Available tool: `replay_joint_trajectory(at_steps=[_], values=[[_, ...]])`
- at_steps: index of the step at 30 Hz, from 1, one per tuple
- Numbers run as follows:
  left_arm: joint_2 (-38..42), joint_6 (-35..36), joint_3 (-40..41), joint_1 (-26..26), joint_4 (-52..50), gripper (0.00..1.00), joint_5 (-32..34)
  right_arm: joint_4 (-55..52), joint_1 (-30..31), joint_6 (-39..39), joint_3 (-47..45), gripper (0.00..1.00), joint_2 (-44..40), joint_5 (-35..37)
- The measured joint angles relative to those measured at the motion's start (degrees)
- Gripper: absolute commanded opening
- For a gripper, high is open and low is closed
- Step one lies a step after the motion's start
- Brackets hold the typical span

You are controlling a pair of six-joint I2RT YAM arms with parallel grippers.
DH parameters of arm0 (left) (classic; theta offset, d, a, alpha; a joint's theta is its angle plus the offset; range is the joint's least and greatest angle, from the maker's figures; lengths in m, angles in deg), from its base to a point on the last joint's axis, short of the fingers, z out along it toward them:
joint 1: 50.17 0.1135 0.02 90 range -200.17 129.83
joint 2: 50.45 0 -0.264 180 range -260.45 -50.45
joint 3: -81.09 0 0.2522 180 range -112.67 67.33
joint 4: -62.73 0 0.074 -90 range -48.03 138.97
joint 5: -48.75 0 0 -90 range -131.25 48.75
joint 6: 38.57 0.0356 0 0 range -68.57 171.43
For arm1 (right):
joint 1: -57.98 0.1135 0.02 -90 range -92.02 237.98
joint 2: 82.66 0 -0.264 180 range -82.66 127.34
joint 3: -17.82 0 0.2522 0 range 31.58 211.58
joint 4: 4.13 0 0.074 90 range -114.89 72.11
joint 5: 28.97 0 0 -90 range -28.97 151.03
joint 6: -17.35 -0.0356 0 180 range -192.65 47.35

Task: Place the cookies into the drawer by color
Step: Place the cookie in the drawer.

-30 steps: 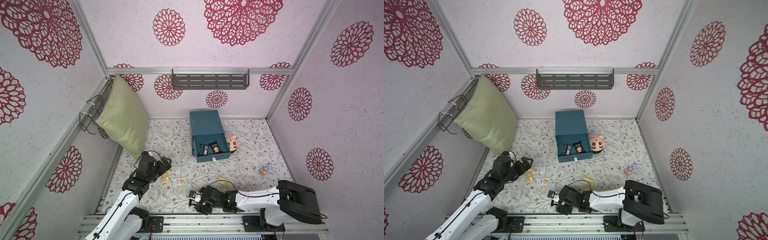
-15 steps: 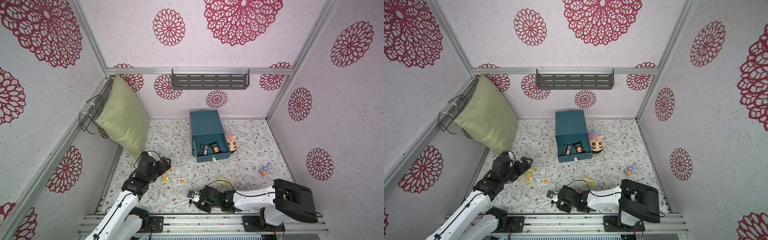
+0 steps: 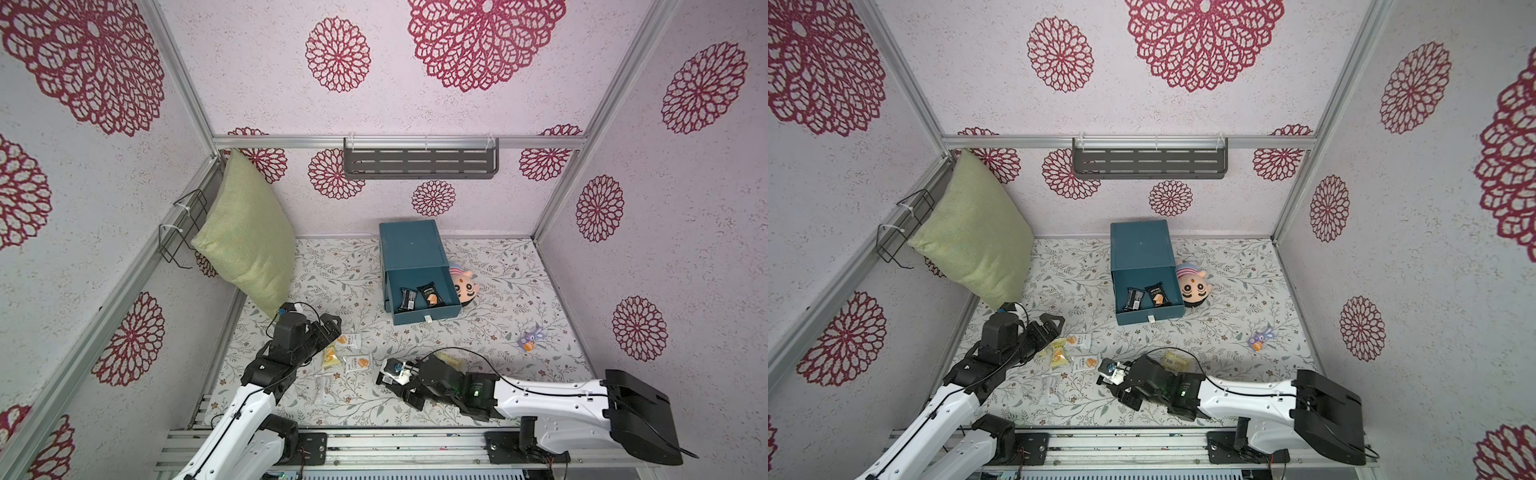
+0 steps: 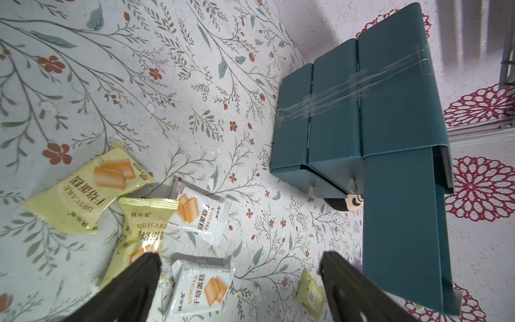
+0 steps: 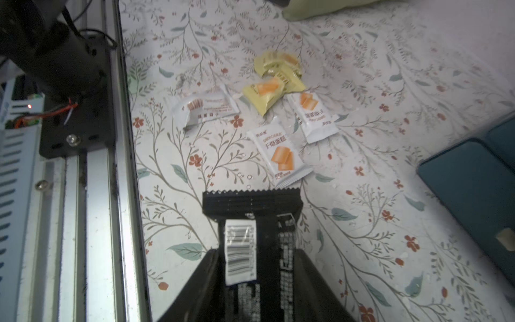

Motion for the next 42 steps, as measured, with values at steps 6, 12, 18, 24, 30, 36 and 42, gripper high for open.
replay_joint_trajectory(at_steps=[6, 12, 18, 24, 30, 36, 42], values=[[0.5, 0.0, 0.0, 0.0, 0.2, 0.97, -0.1, 0.3, -7.9, -1.3, 3.5, 0.44, -8.3, -3.4], [0.0, -0.1, 0.1, 0.0, 1.7, 0.97, -1.0, 0.7, -16.4, -1.9, 8.4, 0.43, -10.9, -5.1], [-0.5, -0.2, 0.8, -1.6, 4.8, 0.97, -1.1, -0.2, -24.7, -3.5, 12.5, 0.43, -9.3, -5.0], [-2.2, 0.0, 0.5, -5.6, 7.6, 0.97, -0.7, -2.4, -32.4, -6.0, 17.2, 0.43, -4.4, -4.5], [-6.0, 0.3, -3.8, -7.0, 7.1, 0.97, -0.9, -5.3, -38.1, -9.3, 19.3, 0.71, -0.5, -5.4], [-10.0, 2.3, -12.3, -7.0, 6.2, 0.97, -1.2, -7.1, -40.7, -11.4, 20.5, 0.8, 0.5, -7.5], [-16.6, 5.4, -22.0, -7.0, 3.2, 0.97, -1.8, -9.4, -41.1, -12.5, 20.6, 0.83, -2.2, -10.2]])
